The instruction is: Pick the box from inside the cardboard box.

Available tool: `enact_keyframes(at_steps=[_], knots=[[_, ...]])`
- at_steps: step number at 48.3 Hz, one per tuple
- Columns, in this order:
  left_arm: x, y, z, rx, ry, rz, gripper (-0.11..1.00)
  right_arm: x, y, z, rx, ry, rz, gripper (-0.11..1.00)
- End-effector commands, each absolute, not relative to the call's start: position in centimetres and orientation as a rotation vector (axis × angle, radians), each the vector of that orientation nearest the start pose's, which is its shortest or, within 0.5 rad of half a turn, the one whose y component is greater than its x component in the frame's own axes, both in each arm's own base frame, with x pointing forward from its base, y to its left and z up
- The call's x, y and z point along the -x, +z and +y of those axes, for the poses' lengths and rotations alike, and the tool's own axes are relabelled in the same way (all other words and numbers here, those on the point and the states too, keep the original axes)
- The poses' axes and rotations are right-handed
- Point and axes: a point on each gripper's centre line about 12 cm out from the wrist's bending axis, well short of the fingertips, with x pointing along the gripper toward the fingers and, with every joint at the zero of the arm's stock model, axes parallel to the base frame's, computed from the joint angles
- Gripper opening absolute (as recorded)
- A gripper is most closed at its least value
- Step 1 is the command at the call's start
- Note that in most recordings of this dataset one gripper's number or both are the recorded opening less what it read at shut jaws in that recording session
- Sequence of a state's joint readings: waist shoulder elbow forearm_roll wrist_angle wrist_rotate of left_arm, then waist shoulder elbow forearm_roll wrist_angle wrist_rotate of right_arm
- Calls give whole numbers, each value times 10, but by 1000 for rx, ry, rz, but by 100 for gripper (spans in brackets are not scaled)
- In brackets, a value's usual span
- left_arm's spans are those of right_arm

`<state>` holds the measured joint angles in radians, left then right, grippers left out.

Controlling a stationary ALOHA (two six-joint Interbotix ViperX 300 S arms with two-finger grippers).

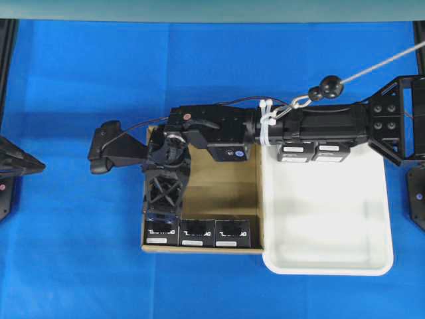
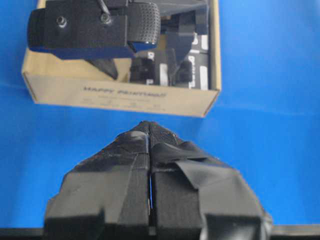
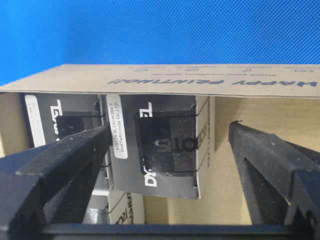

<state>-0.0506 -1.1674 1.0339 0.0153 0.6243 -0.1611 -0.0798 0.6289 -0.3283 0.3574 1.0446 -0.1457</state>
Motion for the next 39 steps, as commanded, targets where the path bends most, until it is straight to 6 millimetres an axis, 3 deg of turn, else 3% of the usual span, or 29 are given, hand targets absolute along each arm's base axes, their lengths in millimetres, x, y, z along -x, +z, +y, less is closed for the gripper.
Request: enact_keyframes(at_steps=[1, 39], knots=[[-151, 296, -7, 131, -7, 462, -6, -541, 134, -8, -288, 166, 1299, 100], [-151, 296, -7, 164, 0, 464, -6, -533, 132, -66, -291, 100, 1279, 100]])
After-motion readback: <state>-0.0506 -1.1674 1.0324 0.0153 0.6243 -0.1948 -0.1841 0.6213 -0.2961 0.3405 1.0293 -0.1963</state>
